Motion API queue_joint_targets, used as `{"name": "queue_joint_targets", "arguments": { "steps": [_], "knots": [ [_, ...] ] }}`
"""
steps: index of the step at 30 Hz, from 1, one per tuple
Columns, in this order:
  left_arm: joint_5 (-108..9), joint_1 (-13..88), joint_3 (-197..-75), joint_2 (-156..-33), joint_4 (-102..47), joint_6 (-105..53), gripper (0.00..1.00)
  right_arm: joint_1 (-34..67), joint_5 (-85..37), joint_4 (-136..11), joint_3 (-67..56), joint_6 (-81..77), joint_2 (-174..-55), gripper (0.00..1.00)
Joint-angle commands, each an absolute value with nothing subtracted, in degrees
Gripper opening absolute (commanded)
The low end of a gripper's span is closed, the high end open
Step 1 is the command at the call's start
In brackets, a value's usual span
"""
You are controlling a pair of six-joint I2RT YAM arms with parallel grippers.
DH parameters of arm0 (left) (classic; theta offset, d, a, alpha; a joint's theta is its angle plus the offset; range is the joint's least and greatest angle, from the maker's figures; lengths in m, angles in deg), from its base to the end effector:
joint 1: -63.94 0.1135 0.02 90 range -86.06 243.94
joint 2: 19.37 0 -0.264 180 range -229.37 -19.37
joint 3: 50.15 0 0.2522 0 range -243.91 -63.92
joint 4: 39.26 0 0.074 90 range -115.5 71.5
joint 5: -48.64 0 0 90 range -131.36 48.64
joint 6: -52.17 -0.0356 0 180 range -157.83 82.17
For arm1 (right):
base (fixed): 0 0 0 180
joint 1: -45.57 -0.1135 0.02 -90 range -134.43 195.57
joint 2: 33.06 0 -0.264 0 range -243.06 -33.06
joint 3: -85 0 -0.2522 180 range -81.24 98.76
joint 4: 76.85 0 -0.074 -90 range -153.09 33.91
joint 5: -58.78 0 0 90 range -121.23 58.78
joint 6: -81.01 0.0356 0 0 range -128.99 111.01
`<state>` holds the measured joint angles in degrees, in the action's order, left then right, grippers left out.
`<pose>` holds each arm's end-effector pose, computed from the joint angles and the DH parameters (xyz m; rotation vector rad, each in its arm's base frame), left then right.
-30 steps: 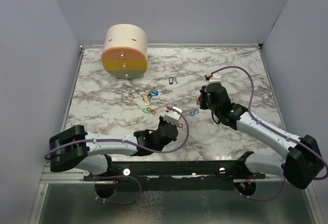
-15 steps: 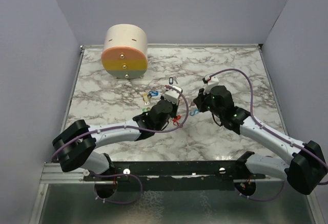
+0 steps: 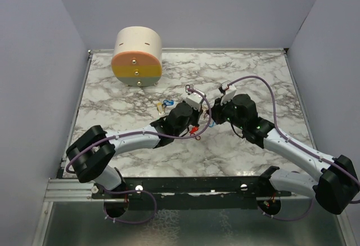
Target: Put the keys on the keyring
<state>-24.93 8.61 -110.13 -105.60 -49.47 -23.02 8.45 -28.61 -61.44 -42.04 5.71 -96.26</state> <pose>0.1976 -0.2680 0.2355 0.4566 1.8240 -0.5879 0.1967 0.1509 0.2569 -0.4322 2.0279 0.6124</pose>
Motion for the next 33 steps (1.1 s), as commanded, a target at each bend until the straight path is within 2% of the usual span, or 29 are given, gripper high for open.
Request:
{"name": "queue_joint_targets", "arguments": {
  "steps": [1, 33],
  "knots": [
    [-27.87, 9.1, -112.46, -106.37, -51.08, -22.62, 0.0, 8.22, -25.43, -63.9, -42.64, 4.62, -95.58, 0.01],
    [-30.01, 9.27, -110.92, -103.5, -50.99, -22.36, 0.0, 8.24, -29.76, -64.5, -42.35, 5.64, -98.29, 0.01]
  ]
}}
